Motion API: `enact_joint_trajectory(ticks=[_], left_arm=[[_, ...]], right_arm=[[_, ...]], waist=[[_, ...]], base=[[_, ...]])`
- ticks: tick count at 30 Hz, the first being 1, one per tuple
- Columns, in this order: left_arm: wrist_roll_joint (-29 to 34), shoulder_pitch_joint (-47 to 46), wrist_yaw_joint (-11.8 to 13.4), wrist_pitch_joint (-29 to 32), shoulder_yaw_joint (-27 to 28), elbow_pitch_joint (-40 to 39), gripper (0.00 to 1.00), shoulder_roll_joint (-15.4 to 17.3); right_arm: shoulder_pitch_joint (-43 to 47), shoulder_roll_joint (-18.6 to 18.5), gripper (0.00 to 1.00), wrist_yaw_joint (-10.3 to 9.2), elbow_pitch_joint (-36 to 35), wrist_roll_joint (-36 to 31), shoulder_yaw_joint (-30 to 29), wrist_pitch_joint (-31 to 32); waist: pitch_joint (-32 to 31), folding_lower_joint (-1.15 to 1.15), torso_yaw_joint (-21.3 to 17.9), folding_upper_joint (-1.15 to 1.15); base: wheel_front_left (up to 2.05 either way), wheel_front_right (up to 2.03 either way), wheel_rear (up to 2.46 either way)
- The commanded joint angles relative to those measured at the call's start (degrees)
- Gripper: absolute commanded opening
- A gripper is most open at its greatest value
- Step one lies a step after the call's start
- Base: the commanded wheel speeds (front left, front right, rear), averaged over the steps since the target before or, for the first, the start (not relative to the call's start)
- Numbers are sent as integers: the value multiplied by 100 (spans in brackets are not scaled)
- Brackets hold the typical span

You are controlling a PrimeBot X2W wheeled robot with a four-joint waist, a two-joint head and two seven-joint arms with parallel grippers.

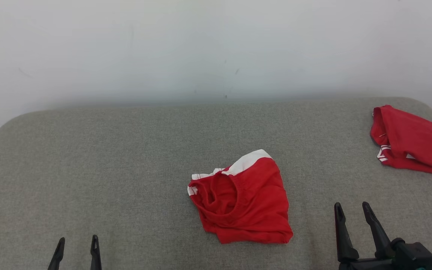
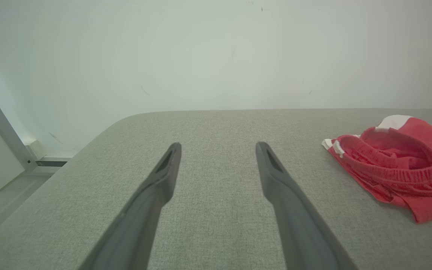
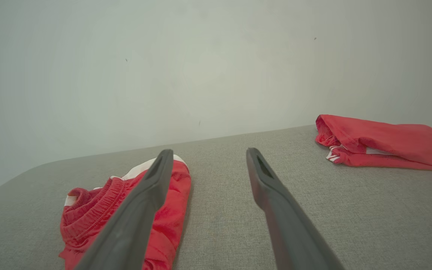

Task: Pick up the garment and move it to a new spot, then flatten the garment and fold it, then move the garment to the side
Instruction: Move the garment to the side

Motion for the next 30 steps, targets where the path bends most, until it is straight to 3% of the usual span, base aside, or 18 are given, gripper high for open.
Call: enact_joint_trajectory(ticks=[1, 12, 19, 30], left_arm=[[35, 56, 2, -15, 13, -3, 100, 8], [27, 46, 47, -15, -33, -9, 100, 1], [11, 10, 70, -15, -84, 0, 100, -3], [4, -286, 18, -15, -266, 35, 100, -2]], right_arm=[[61, 23, 100, -2, 14, -37, 16, -23], [34, 4, 100, -2, 103, -65, 30, -23], [-649, -160, 100, -2, 393, -132, 283, -23], [-2577, -536, 100, -2, 2057, -81, 493, 549]], waist=[[3, 0, -5, 0], [7, 0, -28, 0], [42, 0, 20, 0], [419, 0, 393, 0]], base=[[0, 0, 0], [0, 0, 0], [0, 0, 0], [0, 0, 0]])
